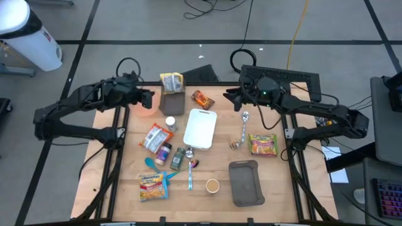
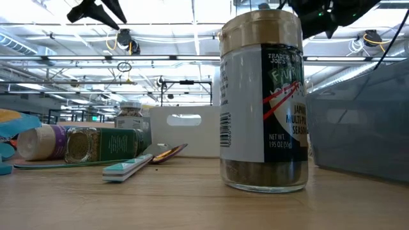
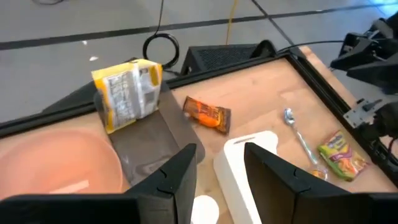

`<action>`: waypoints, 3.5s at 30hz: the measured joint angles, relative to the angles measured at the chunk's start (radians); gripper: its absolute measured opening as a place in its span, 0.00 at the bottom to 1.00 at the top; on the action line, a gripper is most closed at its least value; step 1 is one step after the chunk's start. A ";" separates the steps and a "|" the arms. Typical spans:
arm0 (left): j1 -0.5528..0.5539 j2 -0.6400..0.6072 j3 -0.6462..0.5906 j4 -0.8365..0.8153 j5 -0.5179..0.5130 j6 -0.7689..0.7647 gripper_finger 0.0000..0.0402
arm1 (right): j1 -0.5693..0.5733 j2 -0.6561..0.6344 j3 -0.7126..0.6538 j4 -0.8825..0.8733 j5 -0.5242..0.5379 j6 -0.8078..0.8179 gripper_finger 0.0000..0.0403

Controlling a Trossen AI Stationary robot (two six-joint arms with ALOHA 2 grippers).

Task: Pick & Place Food Item
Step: Put the top white patterned spoon into the white bin

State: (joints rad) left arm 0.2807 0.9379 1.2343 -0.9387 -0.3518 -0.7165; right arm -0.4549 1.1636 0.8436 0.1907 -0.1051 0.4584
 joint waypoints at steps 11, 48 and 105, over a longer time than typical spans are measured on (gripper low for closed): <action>0.109 -0.001 0.000 0.007 0.063 0.098 0.35 | -0.091 -0.052 0.000 -0.221 -0.035 0.005 0.40; 0.084 0.451 -0.001 0.450 0.631 0.106 0.35 | -0.370 -0.051 -0.348 -0.430 -0.205 0.011 0.40; 0.052 0.451 -0.001 0.673 0.580 0.114 0.35 | -0.264 -0.191 0.045 -0.110 -0.278 0.121 0.00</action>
State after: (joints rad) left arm 0.3328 1.3891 1.2335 -0.2662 0.2284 -0.6030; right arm -0.7189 0.9727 0.8888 0.0809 -0.3831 0.5796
